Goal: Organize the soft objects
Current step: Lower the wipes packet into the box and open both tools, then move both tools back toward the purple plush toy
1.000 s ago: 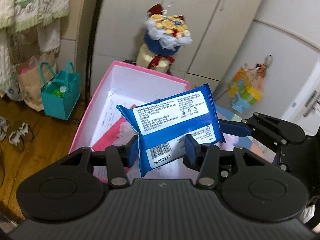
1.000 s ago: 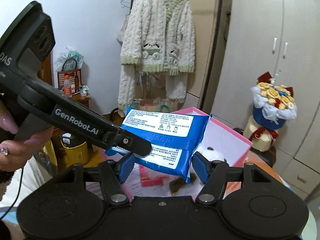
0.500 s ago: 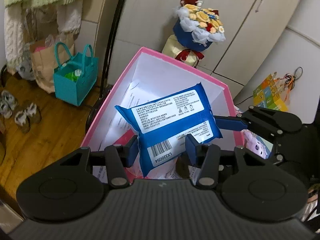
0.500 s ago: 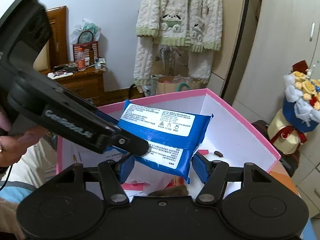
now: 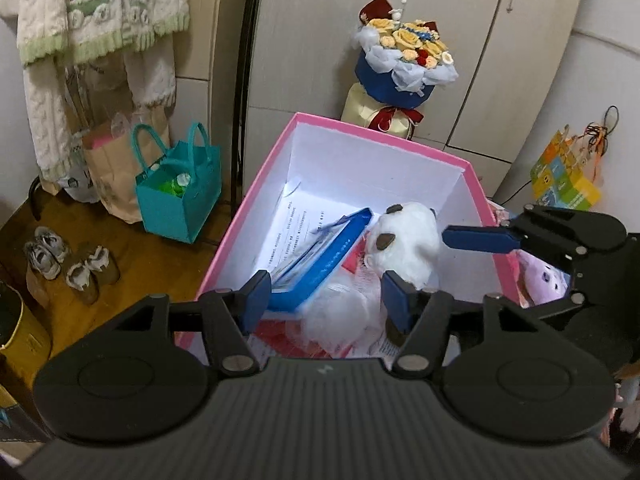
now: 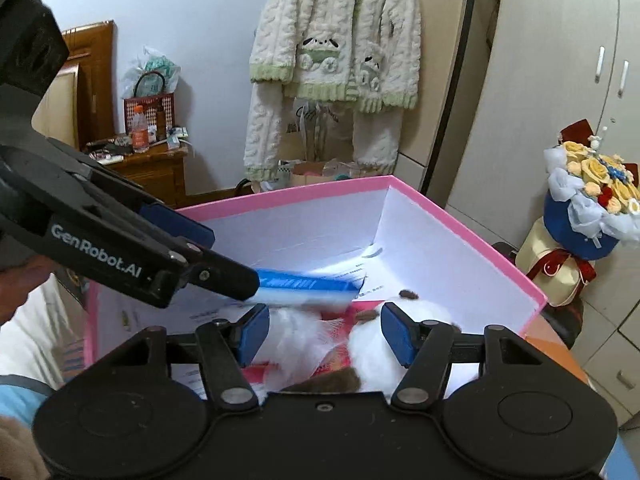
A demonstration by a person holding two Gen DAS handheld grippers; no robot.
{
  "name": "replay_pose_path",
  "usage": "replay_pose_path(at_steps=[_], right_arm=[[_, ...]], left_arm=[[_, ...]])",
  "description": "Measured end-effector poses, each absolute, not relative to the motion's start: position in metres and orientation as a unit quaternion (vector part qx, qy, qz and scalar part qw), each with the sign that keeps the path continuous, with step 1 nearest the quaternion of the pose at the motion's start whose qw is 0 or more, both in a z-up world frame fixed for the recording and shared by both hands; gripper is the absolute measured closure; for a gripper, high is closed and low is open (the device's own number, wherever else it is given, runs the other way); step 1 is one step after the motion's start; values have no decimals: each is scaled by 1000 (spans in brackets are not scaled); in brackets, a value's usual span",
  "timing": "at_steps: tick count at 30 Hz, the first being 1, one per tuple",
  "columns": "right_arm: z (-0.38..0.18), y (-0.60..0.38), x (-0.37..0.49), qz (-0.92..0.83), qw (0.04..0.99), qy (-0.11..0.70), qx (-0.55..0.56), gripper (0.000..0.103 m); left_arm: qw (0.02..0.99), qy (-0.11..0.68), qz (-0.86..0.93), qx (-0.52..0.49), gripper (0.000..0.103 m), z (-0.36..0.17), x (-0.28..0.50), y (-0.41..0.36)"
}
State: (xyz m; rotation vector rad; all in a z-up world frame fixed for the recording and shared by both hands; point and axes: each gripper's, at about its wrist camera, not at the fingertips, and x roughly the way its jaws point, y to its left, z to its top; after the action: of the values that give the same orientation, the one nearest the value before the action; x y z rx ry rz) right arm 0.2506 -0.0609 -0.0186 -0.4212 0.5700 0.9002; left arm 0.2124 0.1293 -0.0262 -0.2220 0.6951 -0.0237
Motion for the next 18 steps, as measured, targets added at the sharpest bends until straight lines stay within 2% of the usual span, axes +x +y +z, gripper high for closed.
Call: replay_pose_path(at_steps=[18], right_arm=[[25,-90,171,390,857,279,-190,37]], left_arm=[[945,314,-79,-49,41,15,130,118]])
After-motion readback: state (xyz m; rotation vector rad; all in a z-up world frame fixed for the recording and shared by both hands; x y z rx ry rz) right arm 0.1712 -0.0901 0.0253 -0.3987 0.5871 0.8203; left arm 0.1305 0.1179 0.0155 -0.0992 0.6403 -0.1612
